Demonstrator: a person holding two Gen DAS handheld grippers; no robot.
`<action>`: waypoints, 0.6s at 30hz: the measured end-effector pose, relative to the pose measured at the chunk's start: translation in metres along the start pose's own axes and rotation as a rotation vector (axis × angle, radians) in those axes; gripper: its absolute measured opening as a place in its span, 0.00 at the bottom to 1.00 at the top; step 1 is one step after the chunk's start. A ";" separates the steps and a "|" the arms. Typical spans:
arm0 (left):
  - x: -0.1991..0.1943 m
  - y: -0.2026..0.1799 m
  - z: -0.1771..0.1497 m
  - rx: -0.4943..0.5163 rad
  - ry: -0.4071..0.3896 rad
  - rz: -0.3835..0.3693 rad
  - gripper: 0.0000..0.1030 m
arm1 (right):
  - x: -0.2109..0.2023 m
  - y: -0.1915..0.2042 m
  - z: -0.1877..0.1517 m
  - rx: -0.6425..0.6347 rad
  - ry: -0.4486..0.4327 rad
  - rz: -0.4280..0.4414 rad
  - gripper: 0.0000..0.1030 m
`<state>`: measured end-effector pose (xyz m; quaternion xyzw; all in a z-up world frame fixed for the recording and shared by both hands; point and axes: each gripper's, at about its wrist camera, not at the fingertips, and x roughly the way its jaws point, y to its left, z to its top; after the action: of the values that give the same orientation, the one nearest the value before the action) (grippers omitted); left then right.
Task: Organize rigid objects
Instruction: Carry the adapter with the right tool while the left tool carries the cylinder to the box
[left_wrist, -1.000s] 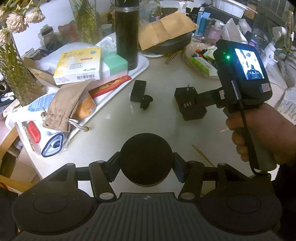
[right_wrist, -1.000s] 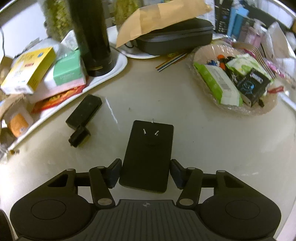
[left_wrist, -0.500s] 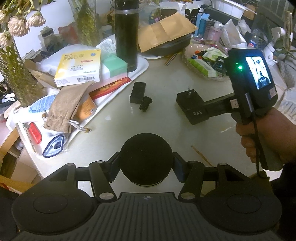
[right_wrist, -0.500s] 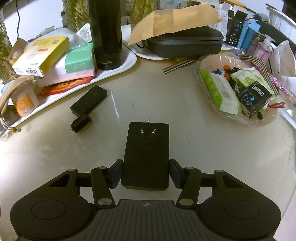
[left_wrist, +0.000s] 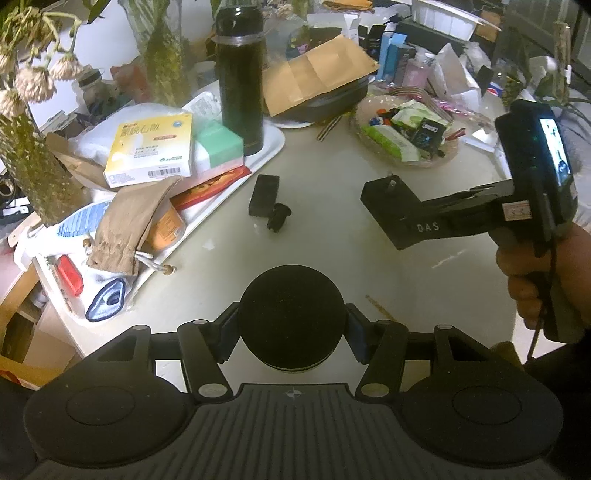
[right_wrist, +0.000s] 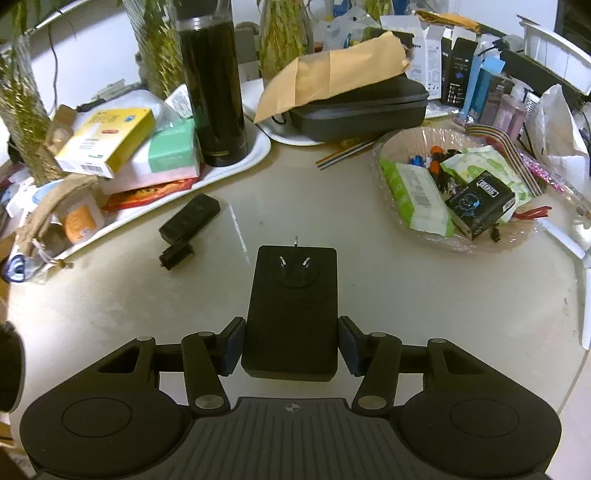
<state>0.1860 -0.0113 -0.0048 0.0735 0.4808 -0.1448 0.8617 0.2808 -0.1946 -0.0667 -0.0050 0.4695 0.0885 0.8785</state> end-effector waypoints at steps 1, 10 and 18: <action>-0.001 -0.001 0.000 0.002 -0.002 -0.003 0.55 | -0.003 -0.001 -0.001 -0.001 -0.005 0.003 0.55; -0.015 -0.009 -0.001 0.023 -0.014 -0.018 0.55 | -0.041 -0.004 -0.015 -0.007 -0.042 0.041 0.55; -0.029 -0.018 -0.007 0.046 -0.018 -0.030 0.55 | -0.079 0.000 -0.035 -0.025 -0.067 0.073 0.55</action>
<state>0.1599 -0.0213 0.0167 0.0847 0.4704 -0.1696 0.8618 0.2088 -0.2093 -0.0216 0.0042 0.4386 0.1263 0.8897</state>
